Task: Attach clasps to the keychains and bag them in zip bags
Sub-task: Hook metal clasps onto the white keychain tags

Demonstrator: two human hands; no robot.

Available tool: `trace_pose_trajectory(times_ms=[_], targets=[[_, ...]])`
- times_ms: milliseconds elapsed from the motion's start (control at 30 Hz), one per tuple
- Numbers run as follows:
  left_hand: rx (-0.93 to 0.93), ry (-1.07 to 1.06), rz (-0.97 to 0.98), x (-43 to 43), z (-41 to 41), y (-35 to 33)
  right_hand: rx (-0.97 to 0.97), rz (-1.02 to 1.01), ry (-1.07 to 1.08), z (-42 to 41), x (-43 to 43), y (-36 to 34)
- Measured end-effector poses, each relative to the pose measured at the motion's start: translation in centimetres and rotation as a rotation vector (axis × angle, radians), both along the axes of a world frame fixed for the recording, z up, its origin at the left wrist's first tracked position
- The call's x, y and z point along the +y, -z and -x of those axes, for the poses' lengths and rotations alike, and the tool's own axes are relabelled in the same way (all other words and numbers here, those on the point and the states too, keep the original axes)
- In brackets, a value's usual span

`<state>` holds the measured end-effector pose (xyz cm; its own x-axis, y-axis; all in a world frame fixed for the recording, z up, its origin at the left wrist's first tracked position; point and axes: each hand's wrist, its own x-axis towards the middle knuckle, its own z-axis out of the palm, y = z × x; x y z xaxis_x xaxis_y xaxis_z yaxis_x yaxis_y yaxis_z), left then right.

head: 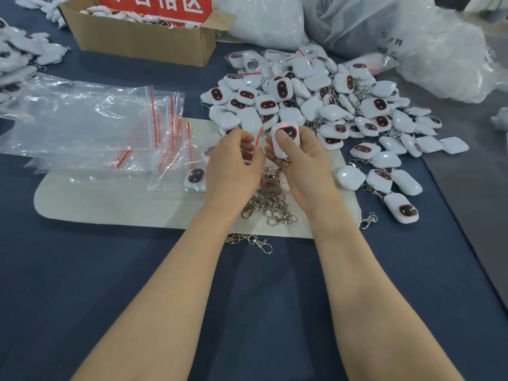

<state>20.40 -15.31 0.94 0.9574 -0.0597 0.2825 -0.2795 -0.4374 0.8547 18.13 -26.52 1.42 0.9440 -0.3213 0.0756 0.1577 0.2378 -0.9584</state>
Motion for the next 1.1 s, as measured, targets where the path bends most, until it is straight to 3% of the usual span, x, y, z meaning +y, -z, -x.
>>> trace_pose_trajectory(times_ms=[233,400,633,833,1000,1100], targets=[[-0.001,0.000,0.014,0.0,0.0,-0.1,0.028,-0.174,-0.049,0.1,0.4,-0.5],[-0.005,-0.011,0.023,-0.1,0.0,-0.1,0.006,-0.074,-0.060,0.3,0.2,-0.5],[-0.005,-0.005,0.021,0.0,0.0,-0.1,0.017,-0.161,-0.109,0.2,-0.2,-0.7],[-0.036,-0.005,-0.049,0.1,0.4,-0.3,0.053,0.063,-0.036,0.3,-0.3,-0.9],[-0.108,-0.057,-0.325,0.2,0.8,-0.6,-0.068,0.501,0.133,0.6,0.7,-1.0],[-0.062,-0.050,-0.359,0.3,0.8,-0.8,-0.136,0.704,0.217,0.6,0.9,-0.8]])
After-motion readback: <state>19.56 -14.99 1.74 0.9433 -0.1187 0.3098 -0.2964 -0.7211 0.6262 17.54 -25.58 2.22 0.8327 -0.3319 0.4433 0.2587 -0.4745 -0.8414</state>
